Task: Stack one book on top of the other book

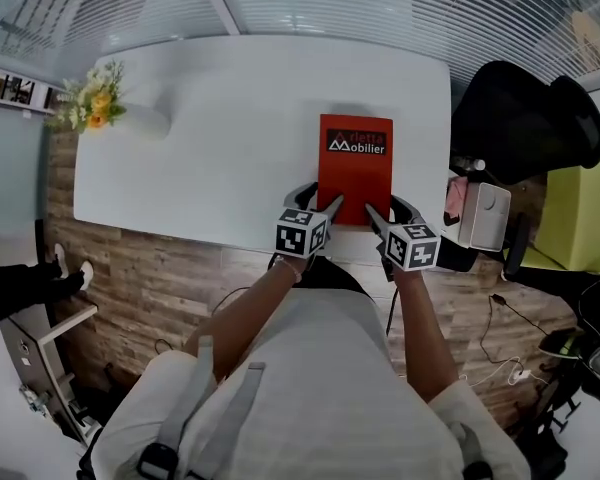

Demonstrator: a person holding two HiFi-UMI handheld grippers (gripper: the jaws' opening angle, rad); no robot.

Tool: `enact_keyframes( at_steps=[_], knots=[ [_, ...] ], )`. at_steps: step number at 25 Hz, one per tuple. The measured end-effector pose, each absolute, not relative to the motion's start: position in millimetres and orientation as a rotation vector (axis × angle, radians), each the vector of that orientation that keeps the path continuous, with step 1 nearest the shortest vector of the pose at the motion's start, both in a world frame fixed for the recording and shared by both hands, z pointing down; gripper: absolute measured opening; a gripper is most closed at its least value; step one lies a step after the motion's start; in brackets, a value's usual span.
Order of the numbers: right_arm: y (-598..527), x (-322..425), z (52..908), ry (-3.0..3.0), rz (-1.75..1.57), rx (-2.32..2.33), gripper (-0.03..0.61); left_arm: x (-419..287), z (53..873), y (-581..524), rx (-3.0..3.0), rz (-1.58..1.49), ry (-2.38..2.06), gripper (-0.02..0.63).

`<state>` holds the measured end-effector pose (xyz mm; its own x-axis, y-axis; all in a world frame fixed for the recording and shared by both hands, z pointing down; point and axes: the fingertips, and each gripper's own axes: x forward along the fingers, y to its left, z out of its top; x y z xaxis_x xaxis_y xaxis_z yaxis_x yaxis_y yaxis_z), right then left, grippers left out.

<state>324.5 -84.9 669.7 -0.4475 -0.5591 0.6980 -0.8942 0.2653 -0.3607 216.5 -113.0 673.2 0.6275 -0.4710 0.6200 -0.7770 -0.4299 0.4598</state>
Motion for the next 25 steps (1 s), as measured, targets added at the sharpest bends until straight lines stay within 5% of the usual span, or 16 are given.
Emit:
enact_keyframes(
  at_steps=[17, 25],
  knots=[
    [-91, 332, 657, -2.109, 0.891, 1.369, 0.236, 199, 661, -124, 2.178, 0.496, -0.968, 0.275],
    [-105, 325, 604, -2.201, 0.688, 1.4, 0.161, 184, 608, -136, 2.301, 0.416, -1.009, 0.17]
  ],
)
